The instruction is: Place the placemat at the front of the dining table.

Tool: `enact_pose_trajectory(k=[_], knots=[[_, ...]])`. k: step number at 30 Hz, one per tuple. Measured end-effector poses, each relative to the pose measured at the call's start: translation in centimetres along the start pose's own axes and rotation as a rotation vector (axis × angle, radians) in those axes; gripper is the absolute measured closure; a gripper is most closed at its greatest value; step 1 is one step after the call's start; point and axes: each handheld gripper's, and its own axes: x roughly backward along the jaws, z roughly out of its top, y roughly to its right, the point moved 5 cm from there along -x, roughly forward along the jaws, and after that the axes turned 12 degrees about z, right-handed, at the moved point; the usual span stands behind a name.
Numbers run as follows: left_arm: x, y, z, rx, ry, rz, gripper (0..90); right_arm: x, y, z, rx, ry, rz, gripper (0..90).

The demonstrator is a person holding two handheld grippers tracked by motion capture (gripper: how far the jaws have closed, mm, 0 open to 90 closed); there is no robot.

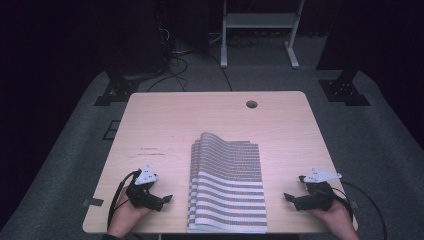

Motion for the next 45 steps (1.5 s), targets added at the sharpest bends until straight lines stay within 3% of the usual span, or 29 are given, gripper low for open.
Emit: enact_pose_trajectory(k=[8,12,18,26,33,45], knots=[[0.0,0.0,0.0,0.005,-0.001,0.005,0.0,0.3,0.1,0.1,-0.003,-0.012,0.001,9.5],[0.0,0.0,0.0,0.005,-0.001,0.004,0.0,0.5,-0.2,0.6,0.003,0.021,0.005,9.5],[0.1,0.0,-0.1,0.007,-0.002,0.007,0.0,0.4,-0.7,1.3,0.009,0.025,0.02,9.5],[0.0,-0.1,0.0,0.009,-0.002,0.009,0.0,0.2,-1.9,2.7,0.006,0.069,0.069,11.9],[0.0,-0.1,0.0,0.012,-0.001,0.01,0.0,0.1,-2.1,3.3,0.008,0.085,0.072,11.9],[0.0,-0.1,0.0,0.011,-0.002,0.011,0.0,-1.5,-3.6,4.9,0.056,0.073,0.095,12.1]])
